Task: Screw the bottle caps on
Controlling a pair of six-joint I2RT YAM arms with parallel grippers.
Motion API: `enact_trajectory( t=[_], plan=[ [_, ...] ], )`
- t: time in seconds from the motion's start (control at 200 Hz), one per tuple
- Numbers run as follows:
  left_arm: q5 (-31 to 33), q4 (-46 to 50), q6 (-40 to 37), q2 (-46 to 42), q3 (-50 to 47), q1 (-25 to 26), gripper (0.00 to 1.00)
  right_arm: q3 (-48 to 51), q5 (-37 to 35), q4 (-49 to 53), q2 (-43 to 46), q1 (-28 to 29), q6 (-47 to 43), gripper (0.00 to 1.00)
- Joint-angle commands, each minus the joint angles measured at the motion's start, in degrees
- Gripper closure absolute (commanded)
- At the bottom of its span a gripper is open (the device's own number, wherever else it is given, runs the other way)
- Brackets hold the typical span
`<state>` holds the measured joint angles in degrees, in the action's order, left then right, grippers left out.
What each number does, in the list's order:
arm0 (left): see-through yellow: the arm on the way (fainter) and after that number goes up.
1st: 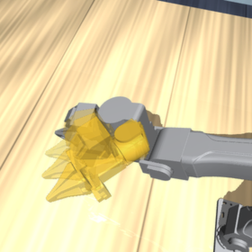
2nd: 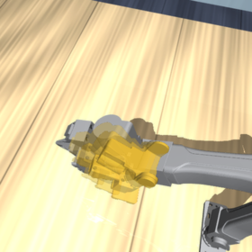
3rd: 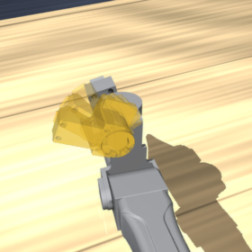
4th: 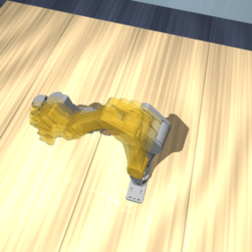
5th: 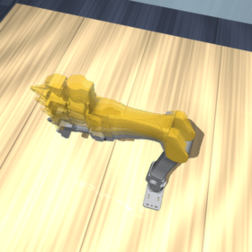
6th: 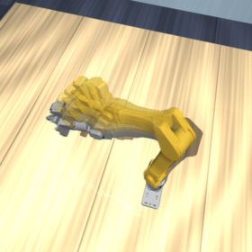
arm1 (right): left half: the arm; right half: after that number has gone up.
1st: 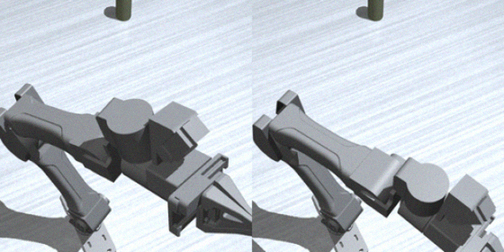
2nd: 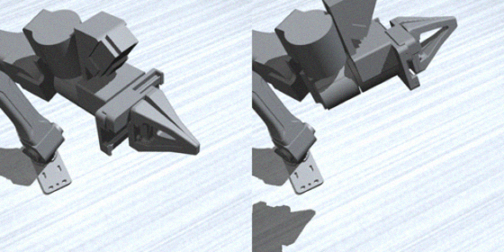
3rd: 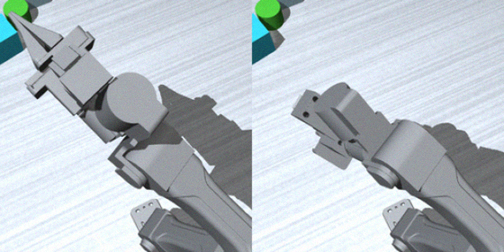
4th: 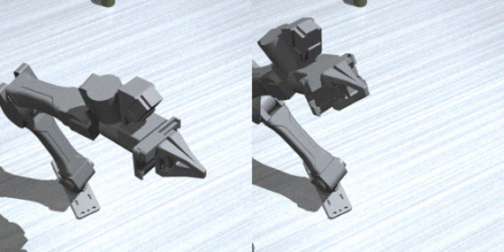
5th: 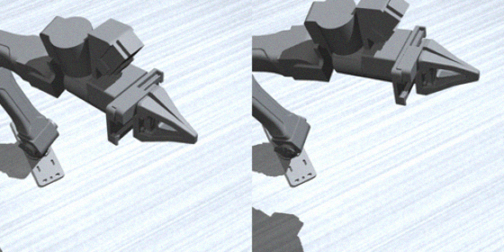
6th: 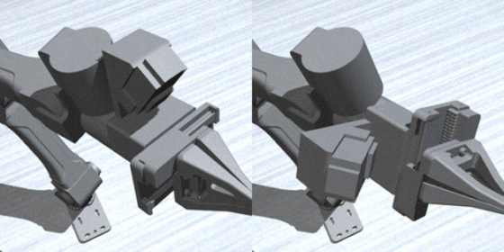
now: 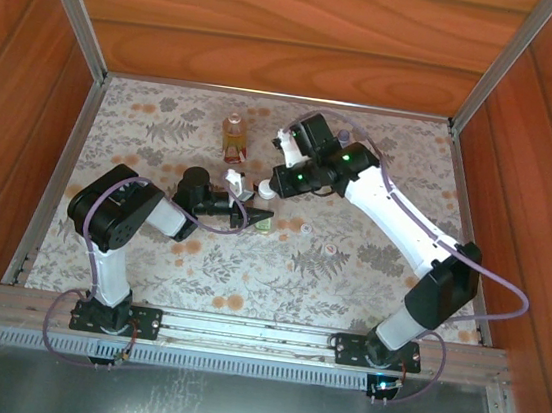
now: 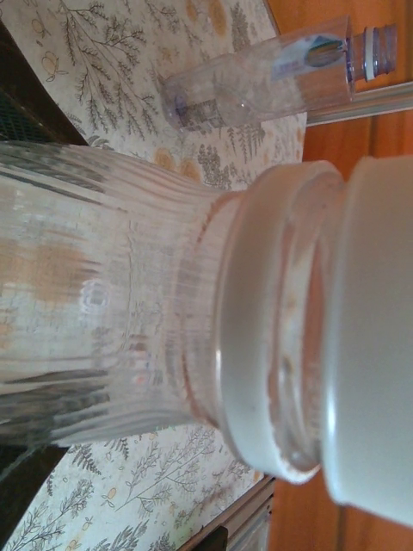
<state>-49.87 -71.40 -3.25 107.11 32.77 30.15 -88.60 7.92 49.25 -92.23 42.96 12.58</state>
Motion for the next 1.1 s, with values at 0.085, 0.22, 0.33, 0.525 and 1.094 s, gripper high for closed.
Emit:
enact_trajectory(
  t=[0.085, 0.22, 0.33, 0.525, 1.094],
  plan=[
    [0.21, 6.4, -1.23, 0.47, -0.52, -0.69, 0.43, 4.04, 6.43, 1.89, 4.51, 0.19, 1.13, 0.79],
    [0.34, 6.53, -1.78, 0.16, -0.91, -0.66, 0.43, 4.25, 2.69, -0.35, 6.46, -0.22, 2.27, 0.76],
    [0.46, 6.74, -2.17, -0.06, -1.05, -0.69, 0.43, 1.71, 2.52, -0.73, 4.49, -1.02, 1.86, 0.66],
    [0.87, 7.3, -2.96, -0.41, -1.35, -0.73, 0.43, -3.45, 3.51, -0.94, -1.66, -1.8, -0.24, 0.66],
    [1.05, 8.12, -3.18, -0.54, -1.22, -0.77, 0.43, 8.33, 11.61, -3.56, 6.87, -1.89, 2.18, 0.8]
  ],
)
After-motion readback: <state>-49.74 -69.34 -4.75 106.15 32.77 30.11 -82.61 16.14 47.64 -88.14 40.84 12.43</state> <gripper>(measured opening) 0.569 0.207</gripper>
